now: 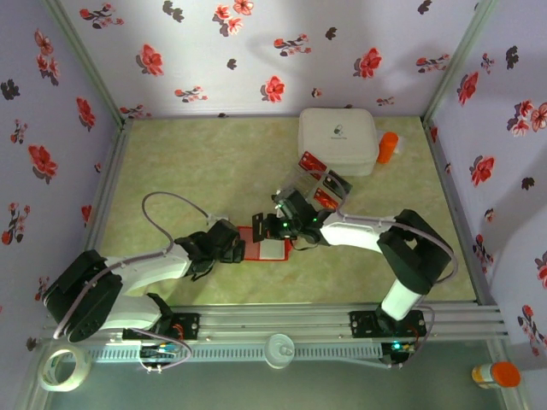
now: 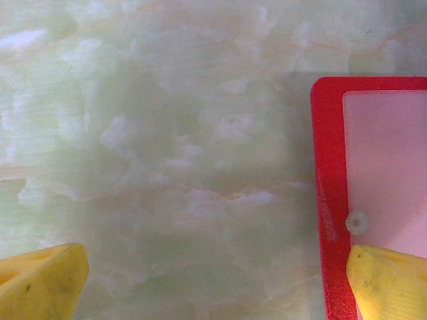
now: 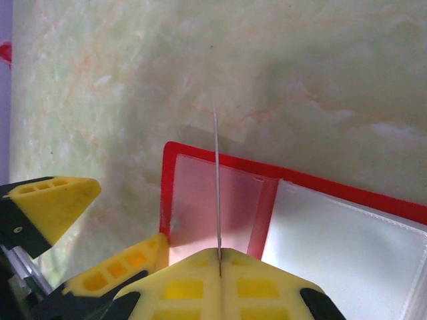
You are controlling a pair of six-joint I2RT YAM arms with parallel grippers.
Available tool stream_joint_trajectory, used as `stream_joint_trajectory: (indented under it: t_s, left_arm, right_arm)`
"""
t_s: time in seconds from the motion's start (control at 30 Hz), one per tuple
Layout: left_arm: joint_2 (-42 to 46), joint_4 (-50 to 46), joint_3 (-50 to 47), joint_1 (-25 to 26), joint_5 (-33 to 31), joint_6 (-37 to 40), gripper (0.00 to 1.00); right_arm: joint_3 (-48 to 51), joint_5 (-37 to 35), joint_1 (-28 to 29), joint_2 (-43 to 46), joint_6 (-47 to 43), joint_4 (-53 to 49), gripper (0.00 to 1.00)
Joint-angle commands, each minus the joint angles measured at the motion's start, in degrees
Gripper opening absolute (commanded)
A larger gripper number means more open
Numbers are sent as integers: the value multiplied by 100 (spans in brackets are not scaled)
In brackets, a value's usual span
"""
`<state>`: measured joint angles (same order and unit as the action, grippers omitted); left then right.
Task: Put the credit cards into the card holder
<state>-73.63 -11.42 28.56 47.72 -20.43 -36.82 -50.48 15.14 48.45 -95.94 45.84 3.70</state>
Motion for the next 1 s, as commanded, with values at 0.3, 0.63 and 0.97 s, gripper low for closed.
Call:
stream_joint_trajectory:
  t_s: [0.3,0.63,0.97]
  left_arm:
    - [149,-256,462,-23,-156,281,100]
    - [-367,-11,479,-30,-162,329,100]
    - [-480,79,221,-22,-155,211,100]
  right_arm:
    - [255,77,39,-342,195,275,0]
    - [363,143,42,-310,309,455,0]
    - [637,-105,-80,624,212,245,0]
